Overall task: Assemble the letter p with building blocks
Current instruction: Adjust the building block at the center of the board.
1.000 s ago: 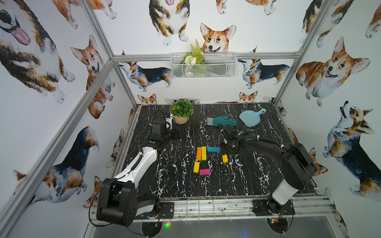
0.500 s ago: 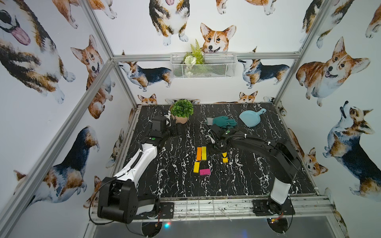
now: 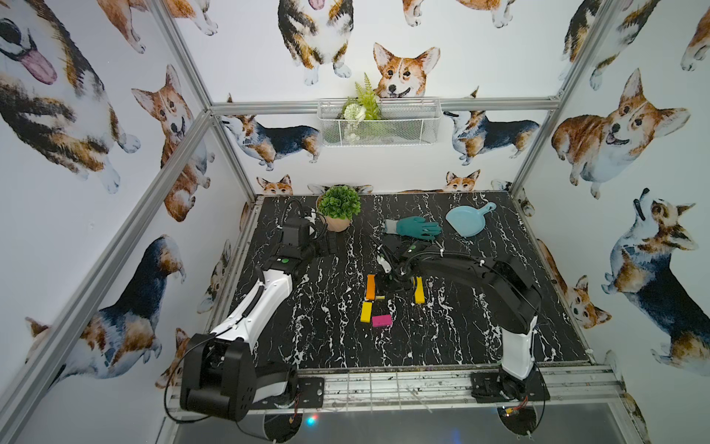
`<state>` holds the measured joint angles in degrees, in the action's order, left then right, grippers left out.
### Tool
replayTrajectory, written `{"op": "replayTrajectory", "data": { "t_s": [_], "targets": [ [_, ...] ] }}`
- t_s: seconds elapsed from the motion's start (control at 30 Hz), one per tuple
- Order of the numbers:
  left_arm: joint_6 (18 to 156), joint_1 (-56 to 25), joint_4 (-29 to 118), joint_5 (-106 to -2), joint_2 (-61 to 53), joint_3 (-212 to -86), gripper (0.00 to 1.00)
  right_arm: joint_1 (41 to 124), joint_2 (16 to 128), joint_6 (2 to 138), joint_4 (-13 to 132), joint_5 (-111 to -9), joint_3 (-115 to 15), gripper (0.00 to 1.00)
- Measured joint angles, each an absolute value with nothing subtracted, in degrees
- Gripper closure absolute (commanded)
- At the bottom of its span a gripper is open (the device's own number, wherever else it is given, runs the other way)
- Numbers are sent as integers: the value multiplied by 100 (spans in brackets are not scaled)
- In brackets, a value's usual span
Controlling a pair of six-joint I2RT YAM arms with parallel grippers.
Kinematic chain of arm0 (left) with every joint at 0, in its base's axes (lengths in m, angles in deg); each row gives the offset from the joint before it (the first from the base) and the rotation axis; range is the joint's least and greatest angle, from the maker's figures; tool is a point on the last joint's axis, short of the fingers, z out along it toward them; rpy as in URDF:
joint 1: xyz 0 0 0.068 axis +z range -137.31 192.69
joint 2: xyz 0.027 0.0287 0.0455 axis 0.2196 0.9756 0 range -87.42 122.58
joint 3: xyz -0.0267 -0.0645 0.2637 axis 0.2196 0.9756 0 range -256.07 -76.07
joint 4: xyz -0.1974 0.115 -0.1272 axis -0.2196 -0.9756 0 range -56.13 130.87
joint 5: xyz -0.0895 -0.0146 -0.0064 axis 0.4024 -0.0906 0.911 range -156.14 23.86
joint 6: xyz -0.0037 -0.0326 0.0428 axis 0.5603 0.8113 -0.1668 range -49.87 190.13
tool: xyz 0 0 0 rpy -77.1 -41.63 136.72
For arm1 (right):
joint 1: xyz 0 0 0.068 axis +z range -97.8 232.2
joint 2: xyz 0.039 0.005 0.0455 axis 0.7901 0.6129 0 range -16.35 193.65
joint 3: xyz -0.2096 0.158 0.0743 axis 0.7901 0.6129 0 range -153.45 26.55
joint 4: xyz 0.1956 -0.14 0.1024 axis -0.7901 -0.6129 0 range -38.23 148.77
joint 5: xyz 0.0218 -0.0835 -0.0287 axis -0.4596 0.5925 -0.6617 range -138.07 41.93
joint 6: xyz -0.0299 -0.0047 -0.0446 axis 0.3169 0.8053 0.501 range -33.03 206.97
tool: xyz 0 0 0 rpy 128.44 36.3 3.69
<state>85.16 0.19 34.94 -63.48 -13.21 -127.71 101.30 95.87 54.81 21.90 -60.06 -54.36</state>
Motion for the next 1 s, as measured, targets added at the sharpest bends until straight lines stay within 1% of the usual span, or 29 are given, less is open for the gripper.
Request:
{"op": "replayTrajectory", "data": {
  "t_s": [0.3, 0.73, 1.0],
  "targets": [
    [8516, 37, 3489, -6414, -1323, -12736, 0, 10143, 10112, 5474, 2182, -6194, -5930, 39],
    [8514, 61, 3428, -6519, -1360, -12736, 0, 10161, 10934, 5695, 2044, -6281, -7344, 39],
    [8514, 87, 3358, -6584, -1386, -12738, 0, 10158, 10732, 5750, 1869, -5960, -7121, 39]
  ]
}}
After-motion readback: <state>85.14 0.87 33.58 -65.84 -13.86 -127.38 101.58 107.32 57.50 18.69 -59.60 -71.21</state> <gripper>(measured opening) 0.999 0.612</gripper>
